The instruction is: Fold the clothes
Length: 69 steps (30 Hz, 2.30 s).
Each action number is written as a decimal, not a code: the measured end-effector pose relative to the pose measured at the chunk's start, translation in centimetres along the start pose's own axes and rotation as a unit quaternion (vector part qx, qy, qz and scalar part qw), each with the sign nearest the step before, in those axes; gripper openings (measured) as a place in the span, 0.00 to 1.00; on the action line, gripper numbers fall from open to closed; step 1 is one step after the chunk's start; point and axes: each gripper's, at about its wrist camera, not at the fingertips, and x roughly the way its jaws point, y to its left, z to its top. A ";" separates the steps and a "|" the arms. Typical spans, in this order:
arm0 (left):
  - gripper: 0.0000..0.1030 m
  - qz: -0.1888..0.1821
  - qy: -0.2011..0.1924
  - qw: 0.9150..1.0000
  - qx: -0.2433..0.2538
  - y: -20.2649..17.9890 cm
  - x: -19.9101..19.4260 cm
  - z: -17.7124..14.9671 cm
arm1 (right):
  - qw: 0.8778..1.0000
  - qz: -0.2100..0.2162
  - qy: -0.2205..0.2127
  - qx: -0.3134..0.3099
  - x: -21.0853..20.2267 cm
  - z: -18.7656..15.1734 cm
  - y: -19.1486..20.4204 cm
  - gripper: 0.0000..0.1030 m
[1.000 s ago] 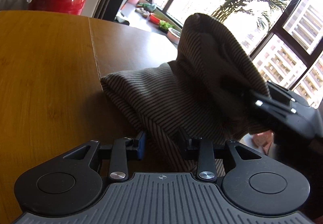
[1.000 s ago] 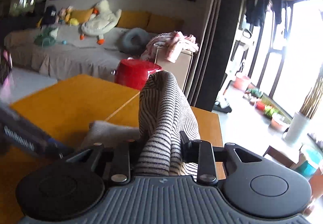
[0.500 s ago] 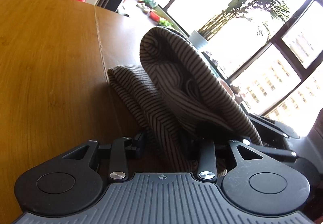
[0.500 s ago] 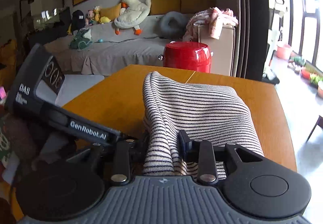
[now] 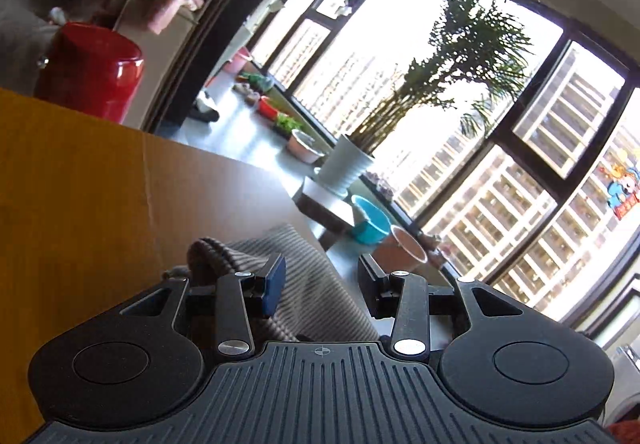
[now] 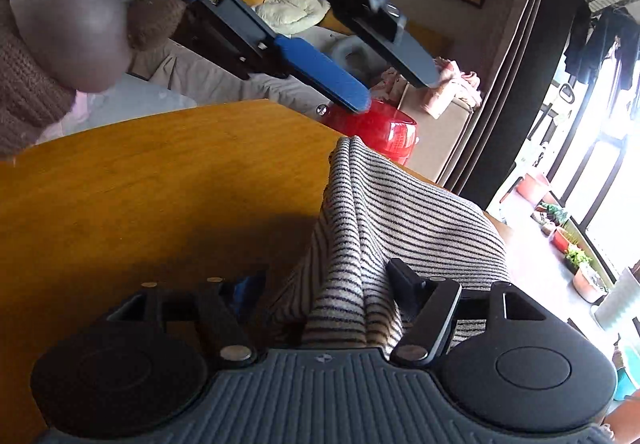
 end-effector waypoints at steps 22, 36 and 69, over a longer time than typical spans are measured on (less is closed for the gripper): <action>0.38 0.057 0.050 0.997 0.014 3.0 2.9 -2.5 | 0.970 0.003 0.057 0.235 -1.0 -5.2 -10.9 1.00; 0.45 0.053 0.051 0.997 0.027 3.2 2.8 -2.9 | 0.966 0.022 0.013 0.256 -1.5 -0.4 -16.8 1.00; 0.77 0.069 0.058 0.996 0.023 2.1 1.8 -3.8 | 0.972 -0.025 0.052 0.230 2.6 -3.6 -13.8 1.00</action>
